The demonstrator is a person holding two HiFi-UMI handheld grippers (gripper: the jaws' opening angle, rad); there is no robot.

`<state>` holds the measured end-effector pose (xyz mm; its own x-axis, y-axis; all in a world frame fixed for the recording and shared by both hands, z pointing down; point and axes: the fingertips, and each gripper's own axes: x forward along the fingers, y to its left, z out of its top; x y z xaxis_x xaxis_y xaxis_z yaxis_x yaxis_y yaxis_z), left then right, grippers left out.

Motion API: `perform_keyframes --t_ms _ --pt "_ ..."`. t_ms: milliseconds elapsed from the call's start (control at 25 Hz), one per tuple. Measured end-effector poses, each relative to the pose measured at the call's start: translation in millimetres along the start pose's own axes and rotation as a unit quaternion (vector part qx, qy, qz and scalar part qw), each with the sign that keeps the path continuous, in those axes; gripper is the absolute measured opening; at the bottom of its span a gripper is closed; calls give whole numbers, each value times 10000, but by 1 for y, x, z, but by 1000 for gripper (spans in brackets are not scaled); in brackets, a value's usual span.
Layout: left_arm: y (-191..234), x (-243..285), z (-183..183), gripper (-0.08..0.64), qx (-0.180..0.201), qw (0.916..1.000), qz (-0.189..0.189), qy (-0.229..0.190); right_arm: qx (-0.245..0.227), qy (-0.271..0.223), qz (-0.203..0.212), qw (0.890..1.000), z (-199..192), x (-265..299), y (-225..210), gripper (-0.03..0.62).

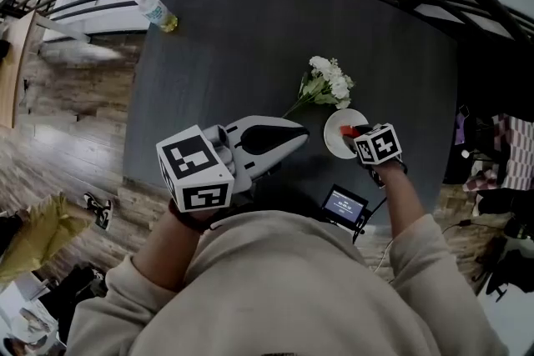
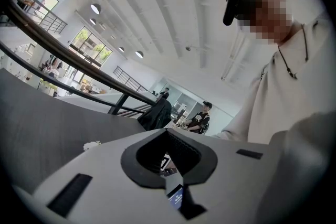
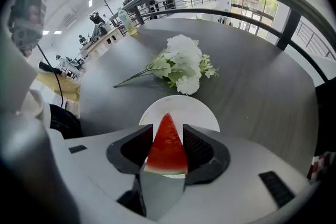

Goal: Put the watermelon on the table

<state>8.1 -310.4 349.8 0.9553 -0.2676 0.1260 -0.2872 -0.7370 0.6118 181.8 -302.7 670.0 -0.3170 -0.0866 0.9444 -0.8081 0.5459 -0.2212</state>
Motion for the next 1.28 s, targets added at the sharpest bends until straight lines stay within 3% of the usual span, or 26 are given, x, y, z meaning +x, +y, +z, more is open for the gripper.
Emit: perform_keyframes --t_ms 360,640,1280 --pt "0 -4 -2 6 -37 10000 56 -26 -181 99 -40 9998 0 2 4 187" --pt "2 -9 -2 6 -60 9999 81 -36 -109 39 -324 9994 2 5 -3 189" --pt "1 -9 -4 7 -83 10000 45 0 -58 147 -295 9994 -12 13 -2 235"
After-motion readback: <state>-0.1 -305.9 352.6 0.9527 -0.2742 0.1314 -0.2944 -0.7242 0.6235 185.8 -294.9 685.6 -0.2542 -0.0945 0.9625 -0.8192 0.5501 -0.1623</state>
